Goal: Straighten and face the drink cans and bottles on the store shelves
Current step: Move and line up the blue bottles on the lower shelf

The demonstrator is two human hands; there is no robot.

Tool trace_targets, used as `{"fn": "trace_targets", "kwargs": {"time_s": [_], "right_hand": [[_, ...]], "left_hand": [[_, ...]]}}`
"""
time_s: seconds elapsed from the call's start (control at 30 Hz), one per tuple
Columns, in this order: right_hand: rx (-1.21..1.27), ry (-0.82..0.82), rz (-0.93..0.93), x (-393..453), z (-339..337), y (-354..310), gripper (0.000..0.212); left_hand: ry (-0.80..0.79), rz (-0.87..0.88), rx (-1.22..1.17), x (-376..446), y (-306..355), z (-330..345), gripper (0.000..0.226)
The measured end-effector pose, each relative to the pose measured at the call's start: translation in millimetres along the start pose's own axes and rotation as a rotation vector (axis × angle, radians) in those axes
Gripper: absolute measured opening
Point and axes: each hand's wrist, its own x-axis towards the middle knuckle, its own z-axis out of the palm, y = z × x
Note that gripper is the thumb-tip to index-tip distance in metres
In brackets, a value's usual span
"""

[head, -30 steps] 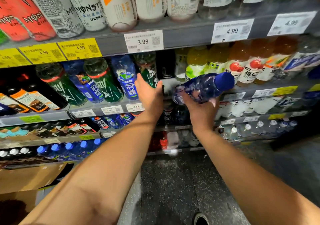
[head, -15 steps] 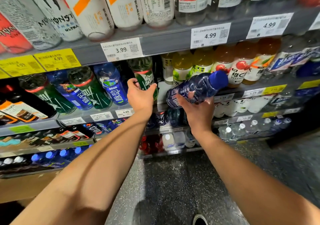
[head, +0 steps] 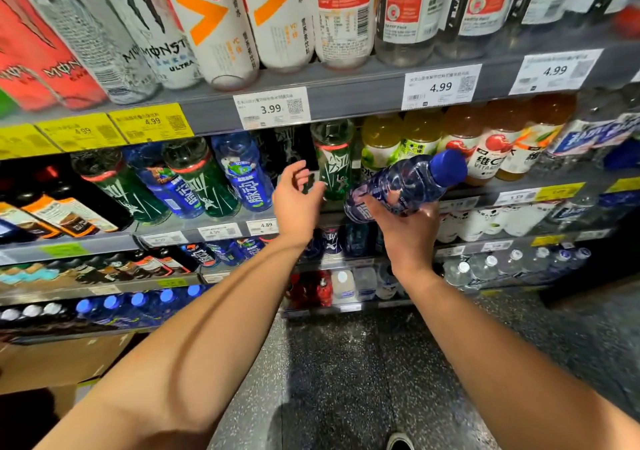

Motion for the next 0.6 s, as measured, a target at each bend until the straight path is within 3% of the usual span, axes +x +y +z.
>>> {"fn": "trace_targets", "kwargs": {"time_s": [0.1,0.2,0.37,0.6], "right_hand": [[-0.009,0.012,-0.018,-7,10,-3,0.052],[-0.005,0.001,0.023,-13,18,-5,0.050],[-0.053,-0.010,0.000,-26,37,-8,0.044],[-0.060,0.003,-0.021,-35,48,-9,0.043]], "left_hand": [[0.282,0.051,0.067,-8,-6,-30,0.028],[0.434,0.014,0.139,-8,-12,-49,0.039],[0.308,-0.099,0.173,13,-15,-70,0.073],[0.306,-0.110,0.289,29,-14,-71,0.078]]}}
